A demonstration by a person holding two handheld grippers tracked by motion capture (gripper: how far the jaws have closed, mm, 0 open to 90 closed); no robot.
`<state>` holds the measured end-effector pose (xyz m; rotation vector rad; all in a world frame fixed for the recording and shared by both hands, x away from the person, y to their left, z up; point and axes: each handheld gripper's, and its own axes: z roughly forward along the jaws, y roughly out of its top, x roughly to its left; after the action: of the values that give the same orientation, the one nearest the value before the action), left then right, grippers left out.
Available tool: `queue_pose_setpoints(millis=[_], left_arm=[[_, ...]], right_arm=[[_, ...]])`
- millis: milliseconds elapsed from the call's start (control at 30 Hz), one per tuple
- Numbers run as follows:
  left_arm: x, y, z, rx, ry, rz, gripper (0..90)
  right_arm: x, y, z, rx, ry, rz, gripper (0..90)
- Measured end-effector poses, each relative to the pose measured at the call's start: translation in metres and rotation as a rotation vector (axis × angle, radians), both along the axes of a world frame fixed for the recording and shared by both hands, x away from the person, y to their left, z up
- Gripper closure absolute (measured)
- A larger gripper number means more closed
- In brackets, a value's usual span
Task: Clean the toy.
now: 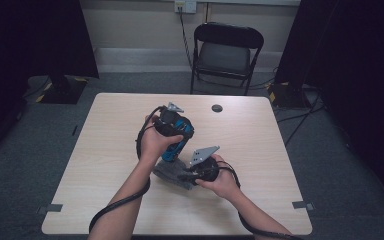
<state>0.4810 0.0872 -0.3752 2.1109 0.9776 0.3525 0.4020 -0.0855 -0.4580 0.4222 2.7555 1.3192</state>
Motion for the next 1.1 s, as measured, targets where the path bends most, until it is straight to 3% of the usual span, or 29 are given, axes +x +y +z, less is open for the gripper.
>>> queue_pose_setpoints(millis=[333, 733, 1100], left_arm=[[0.003, 0.028, -0.007, 0.029, 0.013, 0.049, 25.5], [0.003, 0.06, -0.028, 0.049, 0.055, 0.085, 25.5], [0.001, 0.083, -0.044, 0.082, 0.087, 0.13, 25.6]], right_arm=[[0.008, -0.029, 0.002, 0.002, 0.0, -0.061, 74.2], [0.024, -0.087, 0.004, 0.016, 0.0, -0.237, 73.9], [0.037, -0.139, 0.003, -0.004, 0.001, -0.379, 73.8]])
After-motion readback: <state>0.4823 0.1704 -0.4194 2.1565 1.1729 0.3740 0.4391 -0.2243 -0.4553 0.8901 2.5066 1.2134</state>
